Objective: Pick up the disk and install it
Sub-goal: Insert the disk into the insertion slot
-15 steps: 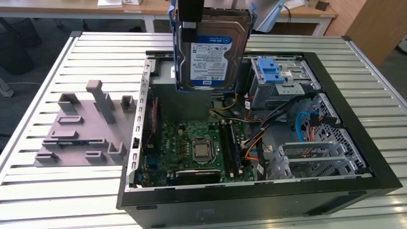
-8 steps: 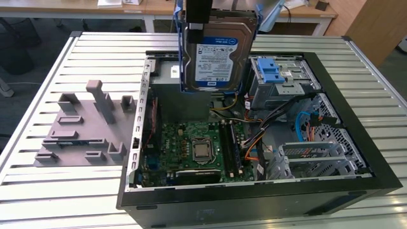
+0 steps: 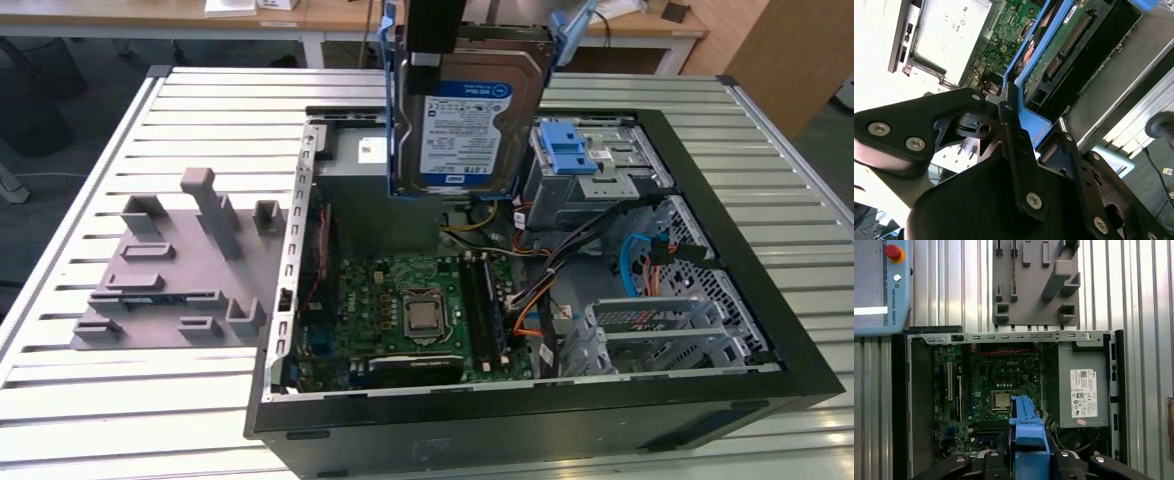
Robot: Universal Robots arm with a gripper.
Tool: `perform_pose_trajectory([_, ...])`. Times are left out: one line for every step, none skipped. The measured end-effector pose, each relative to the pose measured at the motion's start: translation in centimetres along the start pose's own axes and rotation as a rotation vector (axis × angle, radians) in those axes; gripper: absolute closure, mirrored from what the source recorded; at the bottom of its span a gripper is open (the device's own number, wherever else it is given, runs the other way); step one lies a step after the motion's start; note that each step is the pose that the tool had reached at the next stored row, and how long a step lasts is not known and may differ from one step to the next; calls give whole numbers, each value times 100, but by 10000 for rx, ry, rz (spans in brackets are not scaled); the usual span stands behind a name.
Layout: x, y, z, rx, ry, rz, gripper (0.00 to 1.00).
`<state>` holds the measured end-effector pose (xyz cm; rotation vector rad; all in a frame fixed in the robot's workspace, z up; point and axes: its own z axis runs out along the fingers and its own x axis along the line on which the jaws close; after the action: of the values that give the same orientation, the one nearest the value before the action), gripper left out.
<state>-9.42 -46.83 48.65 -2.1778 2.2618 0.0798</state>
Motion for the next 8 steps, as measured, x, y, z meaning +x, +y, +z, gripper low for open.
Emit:
perform_pose_trajectory([14,-6,0,1,-1,-1,63])
perform_pose_trajectory([26,-10,-1,0,0,-1,63])
perform_pose_trajectory([38,-13,-1,0,0,-1,63])
perform_pose_trajectory([50,-15,-1,0,0,-1,63])
perform_pose_trajectory([65,-16,-1,0,0,-1,63])
perform_pose_trajectory([83,-17,-2,0,1,-1,63])
perform_pose_trajectory([104,-18,-2,0,1,-1,63])
perform_pose_trajectory([125,-19,-2,0,0,-1,63])
